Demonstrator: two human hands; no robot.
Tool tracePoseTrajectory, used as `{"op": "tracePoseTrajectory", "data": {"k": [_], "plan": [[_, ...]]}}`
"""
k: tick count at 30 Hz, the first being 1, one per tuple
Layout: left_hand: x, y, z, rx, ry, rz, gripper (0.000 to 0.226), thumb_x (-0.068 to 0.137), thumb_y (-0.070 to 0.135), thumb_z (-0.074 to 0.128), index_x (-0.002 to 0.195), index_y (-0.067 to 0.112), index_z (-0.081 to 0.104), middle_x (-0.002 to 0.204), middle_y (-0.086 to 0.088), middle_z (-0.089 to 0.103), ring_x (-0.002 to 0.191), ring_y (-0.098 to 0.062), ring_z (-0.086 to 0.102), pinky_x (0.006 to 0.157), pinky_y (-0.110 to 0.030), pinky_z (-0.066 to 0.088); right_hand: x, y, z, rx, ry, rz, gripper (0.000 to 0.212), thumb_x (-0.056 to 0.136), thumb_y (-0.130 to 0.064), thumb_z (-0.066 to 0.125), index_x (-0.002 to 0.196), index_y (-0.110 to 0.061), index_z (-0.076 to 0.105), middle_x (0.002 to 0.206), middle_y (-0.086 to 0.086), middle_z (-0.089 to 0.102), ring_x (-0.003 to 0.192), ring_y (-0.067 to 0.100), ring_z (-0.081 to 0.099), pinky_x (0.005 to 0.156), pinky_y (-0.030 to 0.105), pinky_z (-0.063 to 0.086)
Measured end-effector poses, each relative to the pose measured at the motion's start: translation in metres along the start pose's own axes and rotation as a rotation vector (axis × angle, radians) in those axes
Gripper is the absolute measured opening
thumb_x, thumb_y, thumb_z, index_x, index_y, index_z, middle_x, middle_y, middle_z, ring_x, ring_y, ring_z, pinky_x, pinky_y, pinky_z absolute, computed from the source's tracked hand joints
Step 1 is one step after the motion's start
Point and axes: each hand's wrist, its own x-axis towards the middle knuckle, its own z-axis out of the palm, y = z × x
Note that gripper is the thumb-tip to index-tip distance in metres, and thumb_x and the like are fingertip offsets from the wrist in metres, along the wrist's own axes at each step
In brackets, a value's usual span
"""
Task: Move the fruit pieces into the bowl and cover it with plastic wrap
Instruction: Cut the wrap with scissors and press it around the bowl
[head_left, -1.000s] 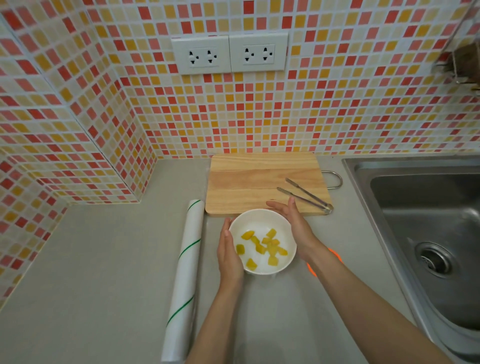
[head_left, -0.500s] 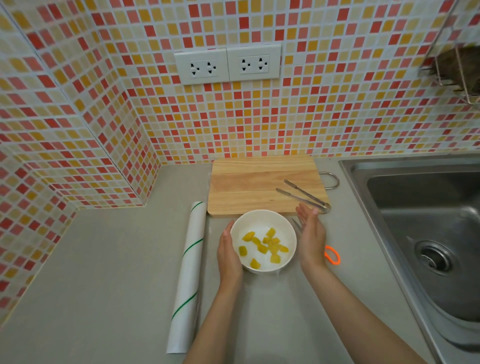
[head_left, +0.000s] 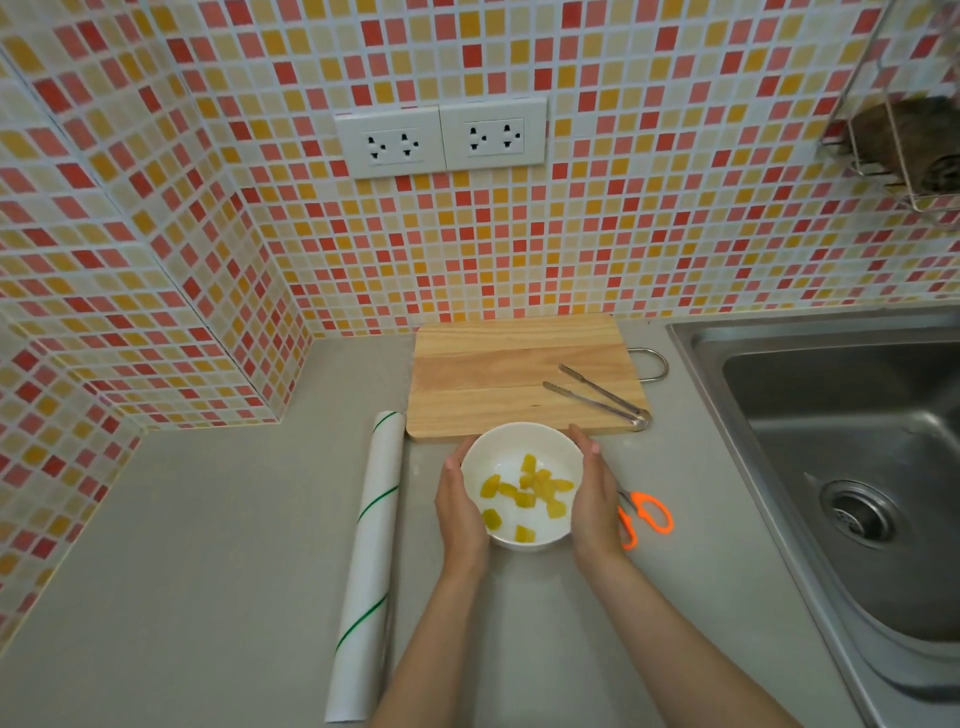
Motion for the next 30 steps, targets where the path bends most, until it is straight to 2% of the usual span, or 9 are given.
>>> {"op": "tracePoseTrajectory", "data": {"k": [2, 5, 8, 10, 13, 16, 22, 26, 30], "plan": [[-0.003, 0.001, -0.001, 0.018, 0.042, 0.036, 0.041, 0.097, 0.029, 0.030, 0.100, 0.015, 0.068, 0.105, -0.006, 0.070, 0.099, -0.023, 0.065, 0.073, -0.021, 0.052, 0.012, -0.006, -0.009, -0.086, -0.046, 0.019, 0.041, 0.098, -0.040, 0.027, 0.127, -0.028, 0.054, 0.132, -0.005, 0.053, 0.122, 0.013, 0.049, 0.106, 0.035, 0.038], [0.005, 0.007, -0.001, 0.042, 0.044, 0.028, 0.039, 0.099, 0.027, 0.029, 0.103, 0.011, 0.065, 0.112, -0.012, 0.067, 0.108, -0.029, 0.061, 0.089, -0.036, 0.048, 0.020, -0.011, -0.020, -0.117, -0.053, -0.023, 0.040, 0.098, -0.041, 0.027, 0.129, -0.032, 0.051, 0.128, -0.013, 0.047, 0.122, 0.004, 0.042, 0.104, 0.027, 0.033], [0.011, 0.012, 0.005, 0.086, -0.061, -0.003, 0.039, 0.100, 0.028, 0.029, 0.115, 0.017, 0.063, 0.120, -0.005, 0.065, 0.109, -0.020, 0.059, 0.087, -0.027, 0.046, 0.019, -0.010, -0.018, -0.086, -0.109, 0.018, 0.041, 0.098, -0.041, 0.030, 0.126, -0.026, 0.055, 0.128, -0.012, 0.053, 0.119, 0.006, 0.049, 0.099, 0.025, 0.037], [0.009, 0.009, 0.010, 0.093, -0.107, -0.019, 0.042, 0.101, 0.030, 0.026, 0.118, 0.019, 0.063, 0.122, -0.003, 0.064, 0.111, -0.019, 0.058, 0.088, -0.025, 0.045, 0.018, -0.010, -0.015, -0.067, -0.136, 0.079, 0.039, 0.097, -0.042, 0.031, 0.118, -0.028, 0.061, 0.123, -0.011, 0.060, 0.112, 0.007, 0.056, 0.094, 0.025, 0.042], [0.005, 0.005, 0.013, 0.035, -0.092, -0.016, 0.045, 0.102, 0.027, 0.021, 0.118, 0.018, 0.063, 0.122, -0.005, 0.063, 0.112, -0.019, 0.058, 0.087, -0.023, 0.045, 0.018, -0.009, -0.013, -0.083, -0.122, 0.089, 0.037, 0.096, -0.043, 0.032, 0.096, -0.040, 0.069, 0.109, -0.013, 0.066, 0.099, 0.001, 0.061, 0.078, 0.020, 0.048], [0.005, 0.004, 0.013, 0.026, -0.078, -0.009, 0.044, 0.102, 0.027, 0.022, 0.116, 0.020, 0.063, 0.118, -0.002, 0.064, 0.107, -0.014, 0.060, 0.081, -0.014, 0.048, 0.017, -0.008, -0.012, -0.092, -0.116, 0.056, 0.034, 0.095, -0.043, 0.035, 0.094, -0.041, 0.069, 0.110, -0.015, 0.067, 0.097, -0.002, 0.062, 0.073, 0.014, 0.049], [0.003, 0.003, 0.014, 0.092, -0.065, 0.049, 0.042, 0.103, 0.024, 0.024, 0.123, 0.015, 0.060, 0.118, 0.001, 0.062, 0.103, -0.005, 0.058, 0.075, -0.002, 0.044, 0.022, -0.007, -0.012, -0.100, -0.131, 0.028, 0.032, 0.095, -0.041, 0.039, 0.095, -0.037, 0.070, 0.109, -0.017, 0.066, 0.109, 0.007, 0.059, 0.099, 0.033, 0.045], [0.003, 0.002, 0.013, 0.156, -0.052, 0.086, 0.041, 0.102, 0.024, 0.026, 0.124, 0.015, 0.060, 0.121, 0.001, 0.061, 0.113, -0.012, 0.055, 0.091, -0.017, 0.041, 0.023, -0.009, -0.012, -0.110, -0.154, 0.031, 0.031, 0.096, -0.037, 0.037, 0.096, -0.035, 0.068, 0.117, -0.004, 0.066, 0.114, 0.017, 0.057, 0.104, 0.042, 0.042], [0.003, 0.002, 0.013, 0.198, -0.053, 0.100, 0.041, 0.102, 0.024, 0.026, 0.125, 0.016, 0.059, 0.123, 0.001, 0.060, 0.117, -0.015, 0.054, 0.098, -0.024, 0.040, 0.023, -0.010, -0.013, -0.128, -0.157, 0.035, 0.033, 0.097, -0.034, 0.035, 0.094, -0.036, 0.068, 0.113, -0.004, 0.066, 0.112, 0.019, 0.059, 0.099, 0.039, 0.046]]}}
